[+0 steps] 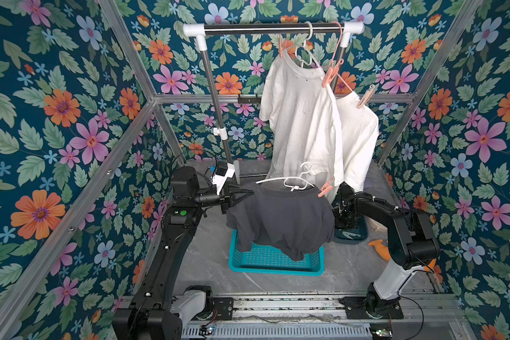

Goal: Use clothespins to secure the t-shirt on both sides of the hanger
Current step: Pick up the clothespin from the storage box.

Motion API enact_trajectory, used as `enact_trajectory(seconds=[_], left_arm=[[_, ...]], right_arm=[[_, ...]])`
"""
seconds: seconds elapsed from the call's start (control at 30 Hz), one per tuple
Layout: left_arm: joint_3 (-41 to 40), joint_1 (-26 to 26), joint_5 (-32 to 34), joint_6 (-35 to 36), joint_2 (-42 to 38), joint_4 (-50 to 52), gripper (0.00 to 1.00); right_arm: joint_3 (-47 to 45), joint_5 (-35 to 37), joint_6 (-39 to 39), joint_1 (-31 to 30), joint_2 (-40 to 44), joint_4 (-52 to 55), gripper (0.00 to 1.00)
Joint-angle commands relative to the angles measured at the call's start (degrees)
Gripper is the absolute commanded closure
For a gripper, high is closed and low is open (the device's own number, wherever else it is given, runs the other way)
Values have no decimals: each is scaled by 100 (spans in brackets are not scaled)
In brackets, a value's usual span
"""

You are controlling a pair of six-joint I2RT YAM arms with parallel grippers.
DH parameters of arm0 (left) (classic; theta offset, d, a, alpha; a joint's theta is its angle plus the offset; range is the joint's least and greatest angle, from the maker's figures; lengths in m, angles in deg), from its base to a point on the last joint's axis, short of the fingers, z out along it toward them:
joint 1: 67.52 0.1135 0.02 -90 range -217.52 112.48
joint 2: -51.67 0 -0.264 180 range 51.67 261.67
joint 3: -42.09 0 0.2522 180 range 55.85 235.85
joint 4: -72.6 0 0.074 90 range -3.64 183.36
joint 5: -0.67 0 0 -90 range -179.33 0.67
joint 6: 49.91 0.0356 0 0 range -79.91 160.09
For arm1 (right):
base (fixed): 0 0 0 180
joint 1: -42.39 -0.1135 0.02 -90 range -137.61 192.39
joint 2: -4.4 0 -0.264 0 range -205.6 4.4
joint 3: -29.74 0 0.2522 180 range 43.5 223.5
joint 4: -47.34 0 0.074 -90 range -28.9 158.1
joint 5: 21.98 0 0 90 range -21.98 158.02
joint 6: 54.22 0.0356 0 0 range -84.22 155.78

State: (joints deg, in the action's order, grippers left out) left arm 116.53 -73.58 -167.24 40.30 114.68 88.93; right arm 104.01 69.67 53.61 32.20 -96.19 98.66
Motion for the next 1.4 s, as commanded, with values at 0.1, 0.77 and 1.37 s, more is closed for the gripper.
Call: enact_trajectory(seconds=[0.1,0.77,1.37], left_arm=[[31,0,-93,-65,-16,-283,100],[25,0,-86,-91,-36,-323,100],[13,0,-67,-74,-31,-310,100]], right_arm=[[-177,56,130,-16,107,283,81],[-129,80,318,-85,247,595,61],[283,225,364,-70,-457,487,60]])
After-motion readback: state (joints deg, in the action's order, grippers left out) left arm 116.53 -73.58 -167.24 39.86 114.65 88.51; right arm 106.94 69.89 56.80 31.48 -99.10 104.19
